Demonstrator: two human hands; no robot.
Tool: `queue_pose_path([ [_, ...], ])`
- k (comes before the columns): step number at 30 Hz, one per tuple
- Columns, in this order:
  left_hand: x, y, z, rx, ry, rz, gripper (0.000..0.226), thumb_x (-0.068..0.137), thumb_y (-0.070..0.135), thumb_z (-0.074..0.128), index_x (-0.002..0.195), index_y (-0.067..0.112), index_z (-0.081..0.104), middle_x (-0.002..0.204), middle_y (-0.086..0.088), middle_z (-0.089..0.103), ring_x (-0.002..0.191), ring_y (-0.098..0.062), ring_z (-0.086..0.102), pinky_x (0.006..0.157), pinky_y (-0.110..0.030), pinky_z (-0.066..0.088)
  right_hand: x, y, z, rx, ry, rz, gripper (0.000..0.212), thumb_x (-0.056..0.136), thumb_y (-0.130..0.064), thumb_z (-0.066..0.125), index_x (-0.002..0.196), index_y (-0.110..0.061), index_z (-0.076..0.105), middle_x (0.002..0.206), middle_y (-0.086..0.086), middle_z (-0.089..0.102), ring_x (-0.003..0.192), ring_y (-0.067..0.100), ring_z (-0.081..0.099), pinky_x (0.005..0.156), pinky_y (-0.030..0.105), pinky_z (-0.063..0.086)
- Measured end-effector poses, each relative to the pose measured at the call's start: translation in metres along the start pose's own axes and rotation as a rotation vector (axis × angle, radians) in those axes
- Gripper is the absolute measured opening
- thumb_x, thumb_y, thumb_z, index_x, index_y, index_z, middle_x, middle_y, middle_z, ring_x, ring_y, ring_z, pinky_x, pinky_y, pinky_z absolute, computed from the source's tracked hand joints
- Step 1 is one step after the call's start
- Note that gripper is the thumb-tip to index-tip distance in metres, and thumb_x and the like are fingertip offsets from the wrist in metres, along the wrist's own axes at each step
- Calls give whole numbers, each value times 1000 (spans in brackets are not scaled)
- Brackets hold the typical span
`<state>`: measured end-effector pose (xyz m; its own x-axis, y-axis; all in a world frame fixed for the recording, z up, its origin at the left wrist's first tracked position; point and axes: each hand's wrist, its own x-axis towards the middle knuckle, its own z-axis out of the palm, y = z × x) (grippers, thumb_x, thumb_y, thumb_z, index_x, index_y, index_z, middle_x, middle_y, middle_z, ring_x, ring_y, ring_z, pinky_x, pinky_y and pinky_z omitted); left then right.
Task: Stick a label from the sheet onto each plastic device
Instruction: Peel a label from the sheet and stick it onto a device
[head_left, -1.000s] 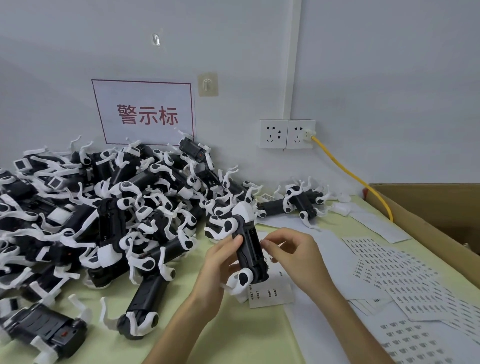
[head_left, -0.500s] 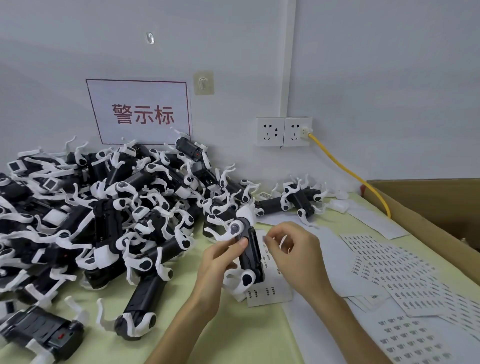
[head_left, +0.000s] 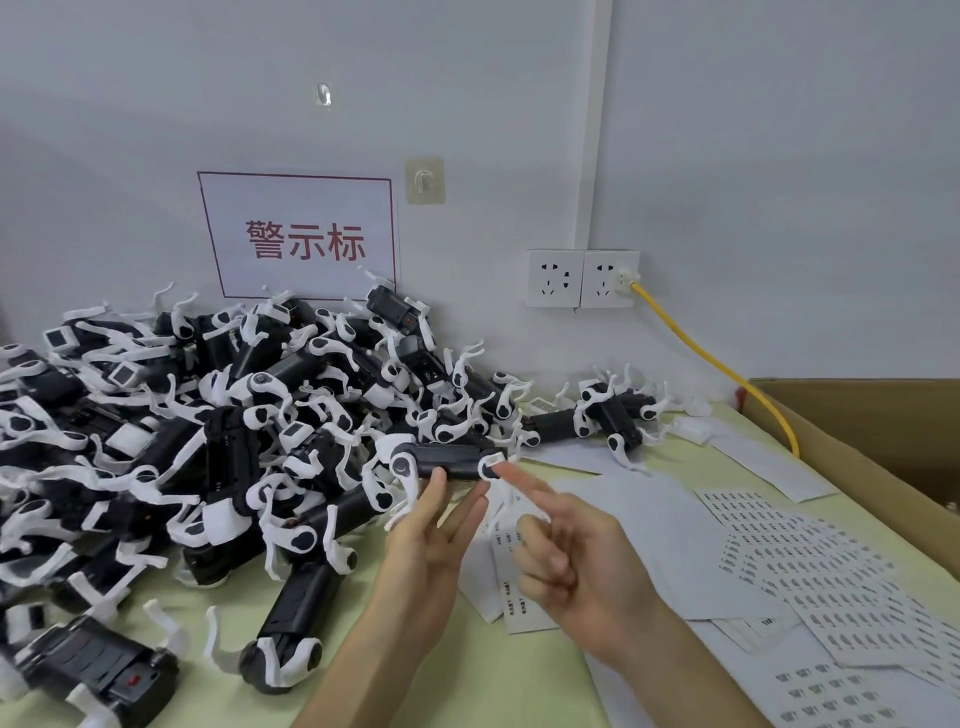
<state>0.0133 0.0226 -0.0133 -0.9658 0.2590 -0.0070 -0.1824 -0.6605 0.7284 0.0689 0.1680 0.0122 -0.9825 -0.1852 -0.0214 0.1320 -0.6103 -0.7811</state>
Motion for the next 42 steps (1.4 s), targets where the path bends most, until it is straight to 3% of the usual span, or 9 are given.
queue_pose_path([
  [4,-5,1,4,-4,-25,-16,55,85,38,68,128,4,64,128,-6,72,118,-21,69,105,-38,44,0,20,9,-1,-83,107,46,82,-22,58,126,-29,70,49,-1,33,44,9,19,42,21,16],
  [7,-6,1,5,18,-59,-85,59,86,42,67,132,4,61,130,-10,70,119,-19,68,99,-41,47,2,29,10,63,-70,117,47,83,-21,58,128,-31,68,54,0,34,48,11,15,42,22,15],
  [12,-7,-1,6,-20,-42,-112,43,81,35,72,116,12,64,124,-12,72,113,-15,71,91,-41,50,4,31,9,150,-61,99,44,89,-21,56,131,-32,66,56,0,30,48,11,17,43,23,13],
  [16,-4,-4,5,-47,-29,-89,25,83,27,72,102,15,63,125,-15,71,115,-19,70,101,-46,49,4,33,10,167,-58,102,44,90,-21,54,131,-32,66,57,1,29,48,12,16,43,23,14],
  [19,-2,-5,4,-59,8,-80,38,80,26,75,111,11,62,127,-16,70,117,-22,69,112,-51,43,3,34,11,168,-56,104,43,90,-21,54,130,-32,67,57,1,29,49,12,14,43,24,13],
  [22,-3,-4,5,-62,33,-66,53,74,27,78,119,11,57,129,-19,68,116,-24,70,109,-50,46,2,34,13,156,-51,103,44,88,-21,56,129,-32,67,58,1,29,48,12,16,43,23,14],
  [32,-4,-3,8,-59,67,-58,53,73,25,79,116,15,50,137,-24,62,124,-28,65,118,-52,38,2,35,14,145,-48,106,43,90,-22,53,129,-32,67,59,0,29,48,12,17,45,25,12],
  [36,-2,-5,5,-62,73,-45,51,74,23,79,112,15,47,120,-19,59,130,-34,59,119,-54,36,2,36,14,141,-50,112,41,92,-22,51,128,-32,68,59,0,29,46,11,20,45,25,12],
  [42,-3,-5,5,-30,89,-52,57,67,30,82,112,16,49,118,-17,63,108,-27,65,118,-54,37,2,36,14,137,-44,116,42,91,-23,52,129,-32,67,59,0,30,45,11,22,44,24,13],
])
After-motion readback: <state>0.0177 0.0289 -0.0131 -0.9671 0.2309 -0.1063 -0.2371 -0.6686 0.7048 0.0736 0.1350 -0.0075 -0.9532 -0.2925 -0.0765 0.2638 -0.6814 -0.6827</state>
